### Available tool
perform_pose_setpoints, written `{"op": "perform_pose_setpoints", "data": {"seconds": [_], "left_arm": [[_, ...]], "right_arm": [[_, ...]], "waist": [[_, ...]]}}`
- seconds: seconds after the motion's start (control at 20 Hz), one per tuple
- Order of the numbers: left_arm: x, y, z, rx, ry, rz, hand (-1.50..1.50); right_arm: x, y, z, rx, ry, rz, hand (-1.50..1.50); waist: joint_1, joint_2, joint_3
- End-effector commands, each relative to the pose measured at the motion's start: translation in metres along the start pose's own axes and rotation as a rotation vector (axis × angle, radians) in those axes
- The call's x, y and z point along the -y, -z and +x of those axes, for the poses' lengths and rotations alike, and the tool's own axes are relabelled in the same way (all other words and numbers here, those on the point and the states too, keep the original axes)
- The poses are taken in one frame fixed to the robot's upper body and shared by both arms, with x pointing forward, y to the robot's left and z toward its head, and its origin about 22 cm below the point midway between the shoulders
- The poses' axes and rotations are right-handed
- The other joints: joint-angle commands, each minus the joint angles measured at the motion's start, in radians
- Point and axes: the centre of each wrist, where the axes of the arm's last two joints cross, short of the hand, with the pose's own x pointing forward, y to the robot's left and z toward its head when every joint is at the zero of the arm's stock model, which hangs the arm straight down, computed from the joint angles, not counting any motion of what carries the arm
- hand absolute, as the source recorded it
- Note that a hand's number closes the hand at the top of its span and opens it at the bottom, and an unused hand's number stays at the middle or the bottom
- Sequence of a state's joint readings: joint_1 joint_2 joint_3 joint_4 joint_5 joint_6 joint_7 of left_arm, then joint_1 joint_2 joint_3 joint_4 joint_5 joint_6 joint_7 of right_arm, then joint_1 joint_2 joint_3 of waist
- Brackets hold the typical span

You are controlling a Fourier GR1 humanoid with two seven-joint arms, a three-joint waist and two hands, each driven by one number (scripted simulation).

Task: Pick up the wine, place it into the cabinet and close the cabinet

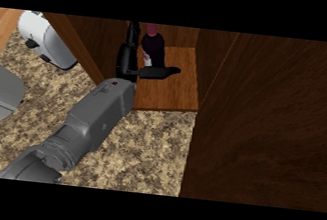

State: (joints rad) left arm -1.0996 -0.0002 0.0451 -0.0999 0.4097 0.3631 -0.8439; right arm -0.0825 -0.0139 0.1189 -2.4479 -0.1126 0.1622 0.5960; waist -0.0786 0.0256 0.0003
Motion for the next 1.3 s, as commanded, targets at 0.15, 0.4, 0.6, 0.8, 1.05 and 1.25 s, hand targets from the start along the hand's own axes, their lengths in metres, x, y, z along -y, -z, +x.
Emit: {"op": "perform_pose_setpoints", "data": {"seconds": [0.15, 0.4, 0.6, 0.8, 1.05, 1.25], "left_arm": [[-0.003, -0.004, -0.005, -0.019, -0.014, -0.021, -1.5], [-0.01, -0.013, -0.015, -0.047, -0.099, -0.004, -1.5], [-0.015, -0.02, -0.021, -0.006, -0.122, 0.019, -1.5], [-0.005, -0.008, -0.008, -0.031, -0.165, -0.01, -1.5], [-0.015, -0.032, -0.026, -0.04, -0.166, -0.019, -1.5], [-0.009, -0.044, -0.027, -0.043, -0.186, -0.019, -1.5]], "right_arm": [[0.0, -0.011, 0.007, 0.027, 0.016, 0.007, -1.5], [0.0, -0.004, 0.004, 0.014, 0.028, 0.031, -1.5], [-0.008, -0.004, 0.002, 0.007, 0.04, 0.009, -1.5], [-0.016, 0.01, -0.001, 0.004, 0.036, 0.021, -1.5], [-0.001, 0.0, -0.005, -0.004, 0.029, 0.009, -1.5], [0.002, -0.006, 0.015, 0.009, 0.013, 0.017, -1.5]], "waist": [[0.013, -0.005, -0.001], [0.008, -0.009, -0.001], [-0.002, -0.011, -0.002], [0.015, -0.019, -0.001], [0.02, -0.025, 0.0], [0.015, -0.024, -0.001]]}}
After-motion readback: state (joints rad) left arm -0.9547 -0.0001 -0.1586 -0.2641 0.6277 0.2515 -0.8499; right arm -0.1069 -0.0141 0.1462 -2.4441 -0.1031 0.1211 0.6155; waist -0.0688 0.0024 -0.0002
